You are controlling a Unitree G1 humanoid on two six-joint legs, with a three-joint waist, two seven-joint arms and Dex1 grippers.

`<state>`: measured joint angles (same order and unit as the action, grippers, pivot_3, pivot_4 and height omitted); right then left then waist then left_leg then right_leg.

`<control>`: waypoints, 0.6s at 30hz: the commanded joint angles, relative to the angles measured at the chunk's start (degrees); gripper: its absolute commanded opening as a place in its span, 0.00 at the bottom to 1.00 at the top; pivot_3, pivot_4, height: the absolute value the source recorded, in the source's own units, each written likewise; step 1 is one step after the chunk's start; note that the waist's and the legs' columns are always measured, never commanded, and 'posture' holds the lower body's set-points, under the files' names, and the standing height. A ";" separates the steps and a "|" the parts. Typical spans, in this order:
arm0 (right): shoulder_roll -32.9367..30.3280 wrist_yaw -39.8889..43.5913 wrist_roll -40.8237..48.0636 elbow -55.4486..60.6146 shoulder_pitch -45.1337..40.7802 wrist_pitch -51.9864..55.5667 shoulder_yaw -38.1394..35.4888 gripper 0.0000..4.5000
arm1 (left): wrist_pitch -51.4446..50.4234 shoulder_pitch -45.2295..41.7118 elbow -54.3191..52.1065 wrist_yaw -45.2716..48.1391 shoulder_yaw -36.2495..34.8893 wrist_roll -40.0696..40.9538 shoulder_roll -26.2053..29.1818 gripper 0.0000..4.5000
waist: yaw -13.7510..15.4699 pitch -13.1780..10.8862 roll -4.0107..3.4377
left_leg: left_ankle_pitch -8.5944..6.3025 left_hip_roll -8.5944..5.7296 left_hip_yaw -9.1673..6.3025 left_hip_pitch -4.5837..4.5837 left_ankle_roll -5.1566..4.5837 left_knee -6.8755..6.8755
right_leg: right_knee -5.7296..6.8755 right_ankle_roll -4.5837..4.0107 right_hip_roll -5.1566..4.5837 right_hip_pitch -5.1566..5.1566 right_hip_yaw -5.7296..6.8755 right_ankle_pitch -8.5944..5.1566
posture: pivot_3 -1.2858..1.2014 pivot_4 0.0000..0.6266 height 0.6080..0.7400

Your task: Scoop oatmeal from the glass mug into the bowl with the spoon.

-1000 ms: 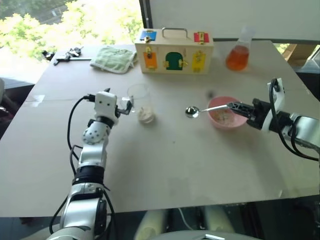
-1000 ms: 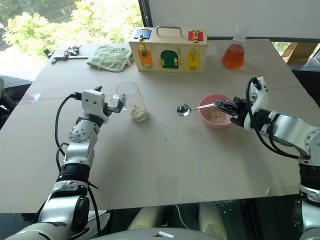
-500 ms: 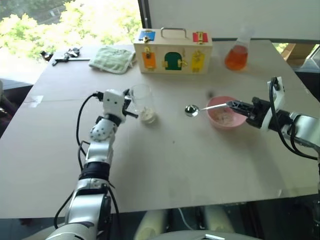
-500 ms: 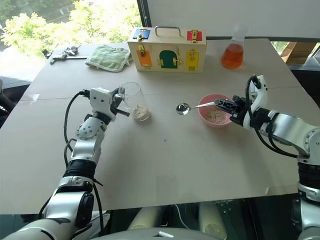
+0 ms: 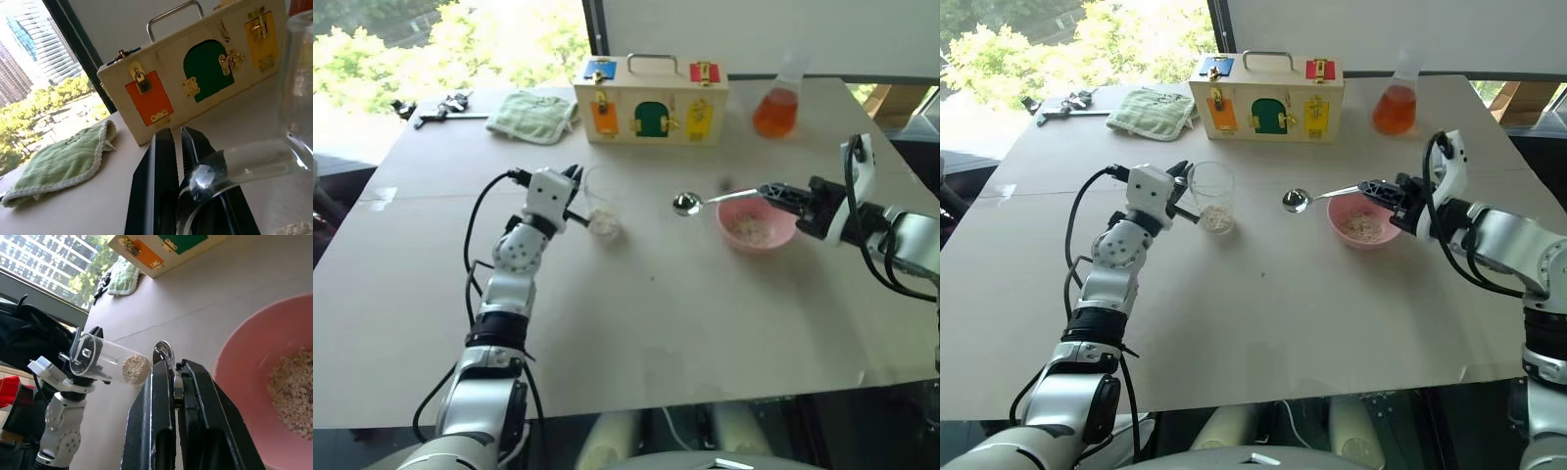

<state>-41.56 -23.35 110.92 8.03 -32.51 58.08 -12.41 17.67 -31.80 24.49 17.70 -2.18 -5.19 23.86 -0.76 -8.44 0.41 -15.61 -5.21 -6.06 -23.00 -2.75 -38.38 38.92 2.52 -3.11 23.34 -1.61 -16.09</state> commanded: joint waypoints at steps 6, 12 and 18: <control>-0.61 -1.28 2.08 1.10 -9.96 0.43 -1.78 0.00 | -0.50 -6.97 -1.60 -2.04 4.37 -7.56 1.19 0.00 | 0.04 0.00 0.00 | 0.00 0.00 0.00 -0.29 0.00 -0.04 | 0.01 0.00 0.00 0.27 0.01 0.00 | 0.52 0.24 1.00; -0.33 -1.02 2.08 1.18 -12.82 1.79 0.88 0.00 | -3.16 -11.09 1.64 -1.43 6.26 -8.34 0.09 0.00 | -0.12 0.00 0.00 | 0.01 0.00 -0.06 -0.71 0.00 -0.15 | -0.01 0.00 -0.01 0.60 0.12 0.00 | 0.52 0.24 1.00; -2.41 -0.47 1.85 0.28 -13.96 2.89 5.17 0.00 | -4.80 -14.17 3.41 -0.33 7.42 -7.79 -0.81 0.00 | -0.10 0.00 0.00 | 0.01 0.00 -0.09 -0.74 0.00 -0.17 | -0.02 0.00 -0.02 0.61 0.15 0.00 | 0.52 0.24 1.00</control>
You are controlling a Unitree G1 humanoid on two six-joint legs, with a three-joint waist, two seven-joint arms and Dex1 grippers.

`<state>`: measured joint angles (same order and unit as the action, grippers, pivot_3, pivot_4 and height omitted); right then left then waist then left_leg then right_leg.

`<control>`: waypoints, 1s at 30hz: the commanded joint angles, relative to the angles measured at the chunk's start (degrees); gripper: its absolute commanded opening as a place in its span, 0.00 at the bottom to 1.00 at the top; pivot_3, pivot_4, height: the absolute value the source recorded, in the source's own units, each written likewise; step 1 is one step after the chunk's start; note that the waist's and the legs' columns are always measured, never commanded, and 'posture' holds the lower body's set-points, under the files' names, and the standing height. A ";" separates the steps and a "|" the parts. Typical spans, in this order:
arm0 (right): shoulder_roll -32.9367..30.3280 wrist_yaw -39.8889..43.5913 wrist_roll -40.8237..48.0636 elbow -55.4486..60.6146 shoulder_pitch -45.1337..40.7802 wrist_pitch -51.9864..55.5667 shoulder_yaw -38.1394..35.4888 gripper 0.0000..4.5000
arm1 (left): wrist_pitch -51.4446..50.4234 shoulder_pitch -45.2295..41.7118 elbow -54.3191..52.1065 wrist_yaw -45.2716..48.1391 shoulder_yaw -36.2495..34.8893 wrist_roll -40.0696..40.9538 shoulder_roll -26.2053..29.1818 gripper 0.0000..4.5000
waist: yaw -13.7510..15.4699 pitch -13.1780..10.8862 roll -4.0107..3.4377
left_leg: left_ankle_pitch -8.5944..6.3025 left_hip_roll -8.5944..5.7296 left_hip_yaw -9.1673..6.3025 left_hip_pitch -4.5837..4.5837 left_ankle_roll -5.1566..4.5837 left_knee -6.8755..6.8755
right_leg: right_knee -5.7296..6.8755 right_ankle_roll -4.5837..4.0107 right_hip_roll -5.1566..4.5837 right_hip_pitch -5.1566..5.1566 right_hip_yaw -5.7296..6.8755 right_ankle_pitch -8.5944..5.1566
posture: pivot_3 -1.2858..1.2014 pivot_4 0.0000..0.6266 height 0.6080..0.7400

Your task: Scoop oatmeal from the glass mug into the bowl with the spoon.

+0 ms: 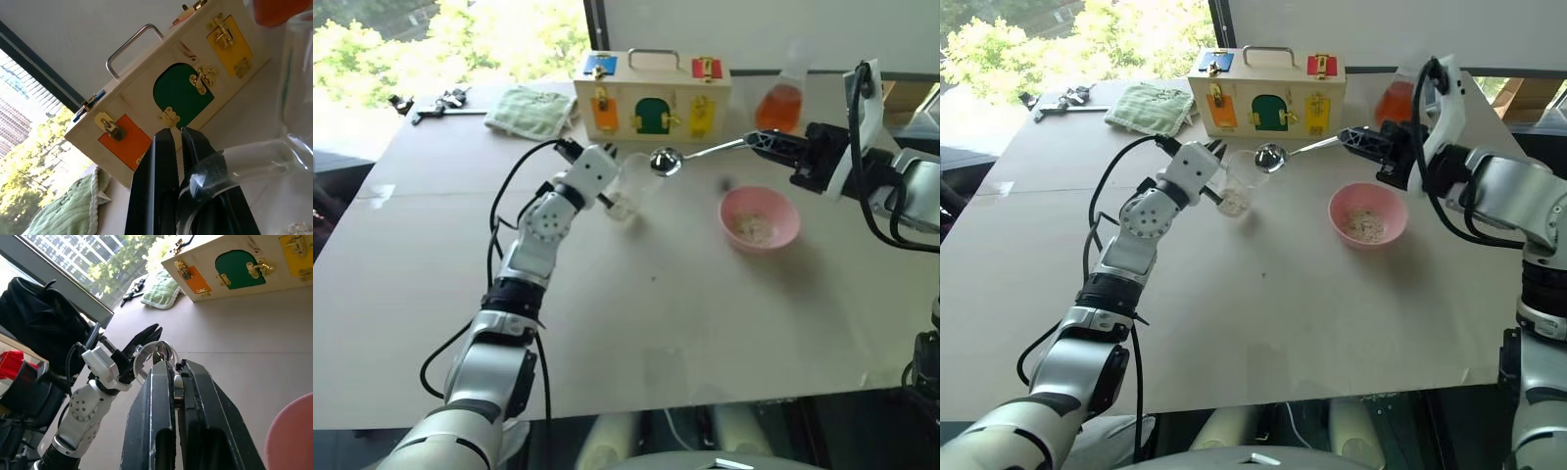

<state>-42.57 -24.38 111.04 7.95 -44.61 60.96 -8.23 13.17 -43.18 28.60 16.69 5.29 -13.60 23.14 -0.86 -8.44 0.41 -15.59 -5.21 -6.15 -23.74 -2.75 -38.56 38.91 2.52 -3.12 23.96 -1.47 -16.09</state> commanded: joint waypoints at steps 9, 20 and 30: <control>0.11 6.91 -12.78 -2.30 -6.81 3.36 8.94 0.00 | -1.28 -3.87 -3.53 6.68 3.46 0.28 -0.90 0.00 | -0.15 0.00 0.00 | 0.00 0.00 0.00 -0.04 0.00 -0.03 | 0.02 0.00 0.00 0.04 0.00 0.00 | 0.52 0.24 1.00; 3.31 17.75 -33.30 -1.43 -9.39 7.16 13.39 0.00 | -5.95 -4.73 -8.25 13.80 6.20 0.80 -0.63 0.00 | -0.10 0.00 0.00 | 0.00 -0.03 0.00 -0.08 0.00 -0.09 | 0.07 0.00 0.00 0.11 -0.01 0.00 | 0.52 0.24 1.00; 10.19 21.68 -36.55 -0.93 -8.19 11.47 9.54 0.00 | -6.75 -5.97 -7.98 14.58 6.53 -0.29 -0.75 0.00 | -0.19 0.00 0.00 | 0.01 -0.05 0.00 -0.09 0.01 -0.18 | 0.20 0.00 0.00 0.17 -0.02 0.00 | 0.52 0.24 1.00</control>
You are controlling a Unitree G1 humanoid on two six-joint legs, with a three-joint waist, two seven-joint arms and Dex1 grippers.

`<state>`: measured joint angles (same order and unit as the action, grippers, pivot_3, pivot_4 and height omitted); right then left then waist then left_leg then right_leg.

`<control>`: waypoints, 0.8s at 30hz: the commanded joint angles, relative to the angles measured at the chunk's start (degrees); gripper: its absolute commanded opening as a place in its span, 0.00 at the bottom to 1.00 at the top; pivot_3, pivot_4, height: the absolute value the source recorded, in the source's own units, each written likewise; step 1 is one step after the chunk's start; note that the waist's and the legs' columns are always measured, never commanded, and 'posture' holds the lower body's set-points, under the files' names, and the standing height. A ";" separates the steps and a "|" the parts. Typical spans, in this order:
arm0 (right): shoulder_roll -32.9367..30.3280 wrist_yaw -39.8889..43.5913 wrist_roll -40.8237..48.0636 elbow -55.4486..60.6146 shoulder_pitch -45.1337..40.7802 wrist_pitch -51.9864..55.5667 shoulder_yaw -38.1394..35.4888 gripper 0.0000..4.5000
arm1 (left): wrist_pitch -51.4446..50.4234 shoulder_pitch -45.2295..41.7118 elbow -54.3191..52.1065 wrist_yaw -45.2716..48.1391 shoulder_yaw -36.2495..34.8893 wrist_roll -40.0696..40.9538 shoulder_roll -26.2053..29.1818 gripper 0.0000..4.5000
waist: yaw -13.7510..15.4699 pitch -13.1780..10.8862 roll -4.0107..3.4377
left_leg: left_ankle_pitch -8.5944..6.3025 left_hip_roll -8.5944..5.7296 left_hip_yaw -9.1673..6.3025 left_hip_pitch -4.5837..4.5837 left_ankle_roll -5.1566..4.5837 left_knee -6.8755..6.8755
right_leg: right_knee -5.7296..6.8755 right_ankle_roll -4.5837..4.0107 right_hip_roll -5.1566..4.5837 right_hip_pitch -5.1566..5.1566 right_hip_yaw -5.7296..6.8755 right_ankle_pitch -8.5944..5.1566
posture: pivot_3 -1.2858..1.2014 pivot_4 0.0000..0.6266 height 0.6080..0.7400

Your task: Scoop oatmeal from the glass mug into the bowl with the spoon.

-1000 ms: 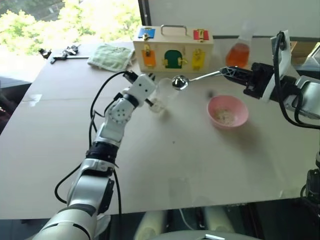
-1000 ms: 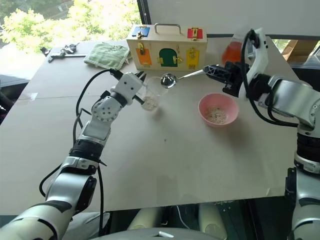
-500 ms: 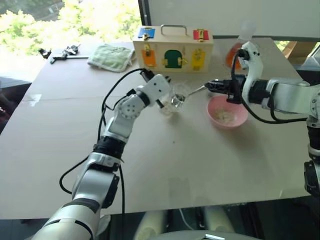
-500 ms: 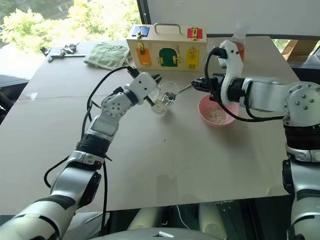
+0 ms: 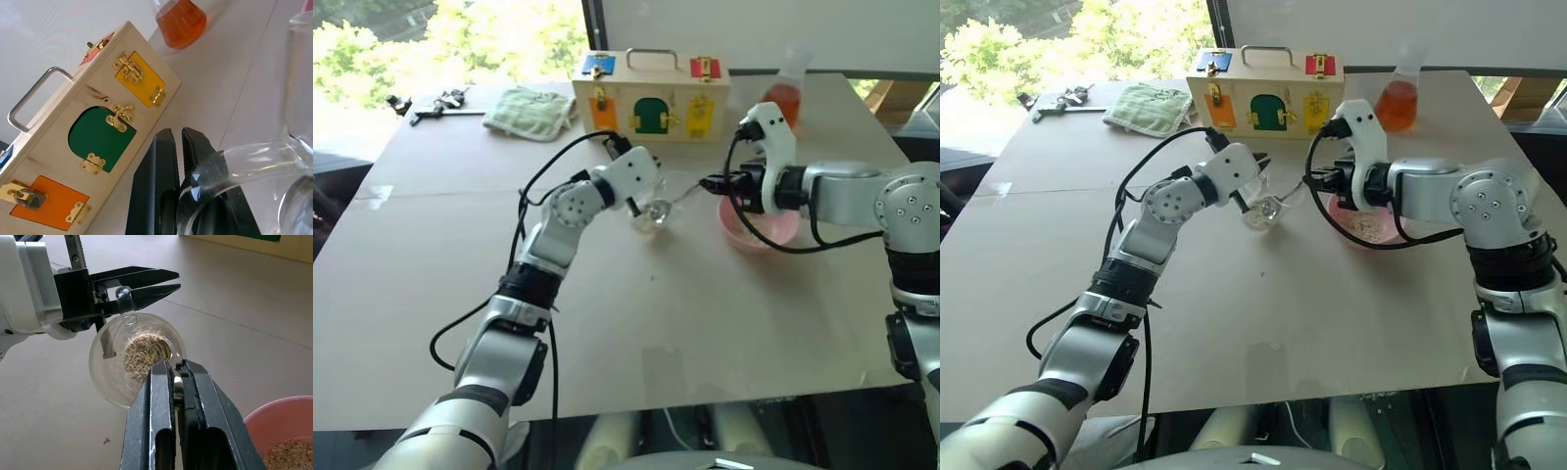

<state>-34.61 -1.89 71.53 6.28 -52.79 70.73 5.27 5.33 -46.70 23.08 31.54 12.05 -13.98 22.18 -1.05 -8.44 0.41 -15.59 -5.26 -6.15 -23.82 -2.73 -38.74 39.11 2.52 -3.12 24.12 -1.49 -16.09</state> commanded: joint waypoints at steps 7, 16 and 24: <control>7.67 -9.26 12.65 -3.84 0.95 5.23 -11.71 0.00 | 2.83 -2.35 -1.42 -0.66 0.41 -1.52 0.64 0.00 | 0.07 0.00 0.00 | 0.00 -0.05 -0.01 0.00 0.00 -0.32 | 0.33 0.00 -0.01 0.02 -0.01 0.00 | 0.52 0.24 1.00; 4.71 -14.48 16.30 -6.22 1.76 6.07 -15.95 0.00 | 7.45 -0.25 0.93 -3.86 -0.74 -0.88 0.11 0.00 | 0.06 0.00 0.00 | 0.01 -0.07 0.03 0.01 0.03 -0.54 | 0.74 0.00 -0.02 0.08 -0.07 0.00 | 0.52 0.24 1.00; 2.01 -18.75 20.90 -8.01 2.18 4.99 -17.84 0.00 | 11.80 0.51 4.11 -7.58 -1.33 -0.26 -1.80 0.00 | 0.06 0.00 0.00 | 0.01 -0.07 0.08 -0.01 0.02 -0.53 | 0.74 0.00 -0.02 0.11 -0.12 0.00 | 0.52 0.24 1.00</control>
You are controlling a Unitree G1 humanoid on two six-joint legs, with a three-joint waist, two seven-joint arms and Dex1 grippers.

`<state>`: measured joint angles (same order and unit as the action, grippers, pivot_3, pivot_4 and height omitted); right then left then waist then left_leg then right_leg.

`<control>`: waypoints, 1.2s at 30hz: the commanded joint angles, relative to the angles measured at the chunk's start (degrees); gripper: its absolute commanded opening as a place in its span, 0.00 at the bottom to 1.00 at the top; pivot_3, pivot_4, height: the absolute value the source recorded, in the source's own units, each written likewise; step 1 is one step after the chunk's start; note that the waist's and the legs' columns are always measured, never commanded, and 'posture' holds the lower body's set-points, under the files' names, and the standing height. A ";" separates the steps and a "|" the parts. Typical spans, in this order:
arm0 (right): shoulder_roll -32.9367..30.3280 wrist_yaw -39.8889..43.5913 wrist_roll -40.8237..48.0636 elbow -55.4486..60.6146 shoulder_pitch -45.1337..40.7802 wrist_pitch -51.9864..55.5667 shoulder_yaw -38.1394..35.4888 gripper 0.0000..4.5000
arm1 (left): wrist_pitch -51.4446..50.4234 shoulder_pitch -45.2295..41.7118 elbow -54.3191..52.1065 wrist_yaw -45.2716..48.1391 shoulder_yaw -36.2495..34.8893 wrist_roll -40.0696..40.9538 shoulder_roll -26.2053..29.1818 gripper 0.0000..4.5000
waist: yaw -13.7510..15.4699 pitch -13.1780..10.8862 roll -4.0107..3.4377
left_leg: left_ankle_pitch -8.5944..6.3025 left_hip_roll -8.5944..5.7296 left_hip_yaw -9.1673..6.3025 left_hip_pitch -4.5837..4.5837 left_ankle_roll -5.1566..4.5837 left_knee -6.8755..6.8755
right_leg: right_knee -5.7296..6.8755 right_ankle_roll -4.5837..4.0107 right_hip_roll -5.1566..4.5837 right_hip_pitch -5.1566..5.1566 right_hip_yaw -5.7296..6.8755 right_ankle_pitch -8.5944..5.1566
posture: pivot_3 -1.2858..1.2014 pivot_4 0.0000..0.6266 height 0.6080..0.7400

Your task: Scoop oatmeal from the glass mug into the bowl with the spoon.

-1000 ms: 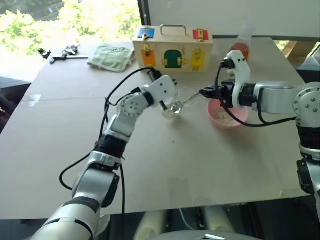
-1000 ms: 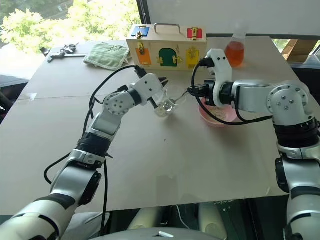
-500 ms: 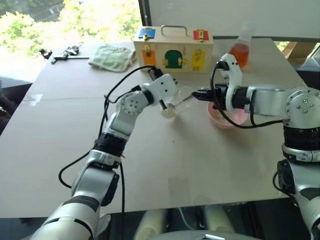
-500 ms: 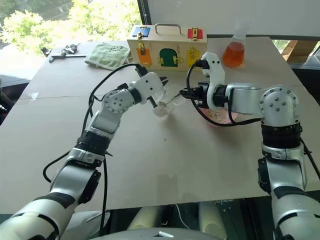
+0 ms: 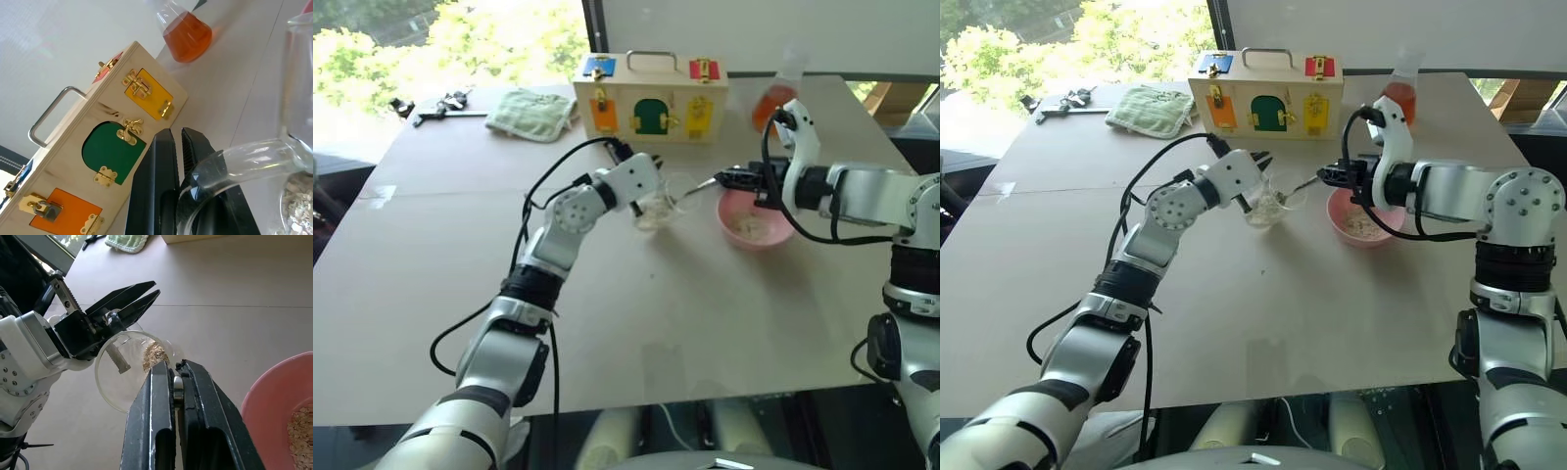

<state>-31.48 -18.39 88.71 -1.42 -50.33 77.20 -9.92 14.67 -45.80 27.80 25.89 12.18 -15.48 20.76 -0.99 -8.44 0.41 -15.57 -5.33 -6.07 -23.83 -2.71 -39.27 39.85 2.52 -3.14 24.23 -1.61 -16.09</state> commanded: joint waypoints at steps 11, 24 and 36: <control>-3.52 -18.69 23.81 -2.55 2.97 -10.53 -0.43 0.00 | 4.51 -1.63 4.19 -9.13 -1.47 -0.51 -2.70 0.00 | 0.02 0.00 0.01 | 0.00 0.00 0.04 -0.01 -0.01 0.00 | 0.01 0.00 -0.01 0.00 -0.03 0.00 | 0.52 0.24 1.00; 4.75 -30.02 24.29 -1.61 4.77 -13.34 -10.52 0.00 | 8.16 -2.60 9.17 -18.32 -1.77 -2.97 -2.27 0.00 | -0.01 0.01 0.01 | 0.00 0.01 0.10 0.00 -0.02 -0.01 | 0.05 0.00 0.00 0.00 -0.08 0.00 | 0.52 0.24 1.00; 10.62 -35.96 24.29 -0.58 3.63 -14.12 -15.52 0.00 | 12.00 -3.24 13.76 -25.72 -2.00 -5.51 -0.83 0.00 | -0.26 0.02 0.00 | 0.00 0.02 0.15 0.02 -0.01 0.01 | 0.08 0.00 0.02 0.02 -0.13 0.00 | 0.52 0.24 1.00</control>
<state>-20.67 -52.83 113.06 -3.68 -45.65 64.15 -23.31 24.65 -47.73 41.86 2.13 11.78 -21.26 18.81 -1.25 -8.43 0.41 -15.57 -5.32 -5.92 -23.81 -2.73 -39.26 39.93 2.53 -3.12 24.25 -1.74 -16.09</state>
